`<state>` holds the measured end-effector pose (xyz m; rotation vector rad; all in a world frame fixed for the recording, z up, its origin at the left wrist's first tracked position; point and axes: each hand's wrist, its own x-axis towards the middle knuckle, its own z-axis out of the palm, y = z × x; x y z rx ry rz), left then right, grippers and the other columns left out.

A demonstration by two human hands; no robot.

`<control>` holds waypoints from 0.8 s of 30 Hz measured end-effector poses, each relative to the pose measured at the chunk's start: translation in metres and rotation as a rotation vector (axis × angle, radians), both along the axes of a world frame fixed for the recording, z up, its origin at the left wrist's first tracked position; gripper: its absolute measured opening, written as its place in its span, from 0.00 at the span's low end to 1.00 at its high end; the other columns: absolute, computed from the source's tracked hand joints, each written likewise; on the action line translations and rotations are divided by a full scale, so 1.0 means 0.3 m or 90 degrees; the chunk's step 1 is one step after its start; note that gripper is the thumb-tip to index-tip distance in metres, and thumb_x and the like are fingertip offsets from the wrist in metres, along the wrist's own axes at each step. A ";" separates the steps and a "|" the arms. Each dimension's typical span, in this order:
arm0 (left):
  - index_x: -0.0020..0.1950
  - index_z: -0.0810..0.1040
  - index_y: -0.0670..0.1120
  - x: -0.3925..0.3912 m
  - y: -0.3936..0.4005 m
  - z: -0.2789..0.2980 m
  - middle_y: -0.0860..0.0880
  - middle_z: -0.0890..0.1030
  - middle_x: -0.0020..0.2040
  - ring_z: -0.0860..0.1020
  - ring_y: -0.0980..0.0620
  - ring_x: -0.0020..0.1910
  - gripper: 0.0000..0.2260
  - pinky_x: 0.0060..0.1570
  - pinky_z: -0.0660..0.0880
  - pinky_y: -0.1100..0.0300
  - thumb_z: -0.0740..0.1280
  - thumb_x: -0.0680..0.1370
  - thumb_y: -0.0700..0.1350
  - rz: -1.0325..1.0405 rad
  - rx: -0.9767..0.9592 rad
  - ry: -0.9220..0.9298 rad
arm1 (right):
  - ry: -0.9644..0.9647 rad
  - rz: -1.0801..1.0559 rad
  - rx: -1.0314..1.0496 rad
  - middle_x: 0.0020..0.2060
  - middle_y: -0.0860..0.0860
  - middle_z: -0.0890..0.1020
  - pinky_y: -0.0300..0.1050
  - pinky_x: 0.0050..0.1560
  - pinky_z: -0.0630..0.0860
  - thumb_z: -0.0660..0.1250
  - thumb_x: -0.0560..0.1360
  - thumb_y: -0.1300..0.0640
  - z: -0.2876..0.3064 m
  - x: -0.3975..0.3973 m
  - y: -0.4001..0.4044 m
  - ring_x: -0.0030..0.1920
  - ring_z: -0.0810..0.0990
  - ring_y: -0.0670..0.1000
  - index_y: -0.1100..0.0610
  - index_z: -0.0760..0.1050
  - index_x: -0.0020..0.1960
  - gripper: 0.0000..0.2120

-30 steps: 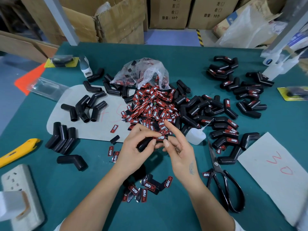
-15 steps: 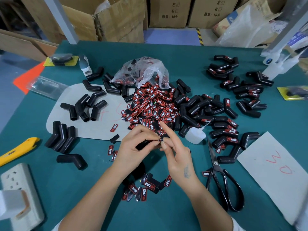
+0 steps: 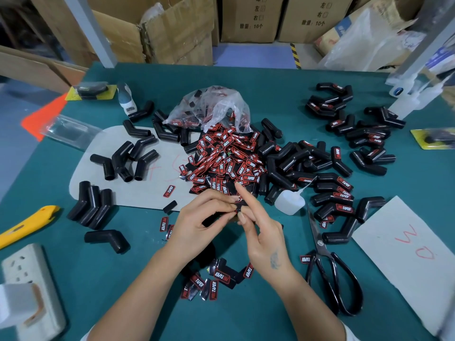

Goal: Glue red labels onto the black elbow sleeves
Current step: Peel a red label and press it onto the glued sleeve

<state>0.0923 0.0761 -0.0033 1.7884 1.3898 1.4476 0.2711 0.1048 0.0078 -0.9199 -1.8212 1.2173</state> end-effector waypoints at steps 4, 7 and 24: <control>0.51 0.85 0.37 0.004 -0.001 0.001 0.44 0.83 0.55 0.83 0.53 0.62 0.03 0.64 0.77 0.59 0.74 0.78 0.34 0.002 0.018 0.023 | 0.000 -0.005 0.008 0.38 0.51 0.75 0.37 0.47 0.72 0.58 0.87 0.62 -0.004 -0.001 -0.006 0.37 0.69 0.45 0.36 0.63 0.81 0.29; 0.49 0.85 0.37 0.002 0.000 0.008 0.44 0.83 0.54 0.83 0.55 0.61 0.02 0.63 0.77 0.60 0.73 0.78 0.34 0.000 0.006 0.019 | -0.009 -0.001 0.010 0.45 0.44 0.81 0.35 0.55 0.74 0.58 0.87 0.61 -0.009 0.000 -0.006 0.43 0.77 0.45 0.38 0.64 0.81 0.28; 0.53 0.86 0.42 0.020 -0.017 0.043 0.48 0.84 0.55 0.83 0.48 0.56 0.04 0.59 0.79 0.55 0.73 0.79 0.39 0.029 -0.016 -0.066 | 0.070 -0.012 -0.012 0.46 0.45 0.84 0.38 0.59 0.77 0.59 0.88 0.56 -0.007 -0.007 -0.006 0.48 0.83 0.48 0.38 0.62 0.82 0.26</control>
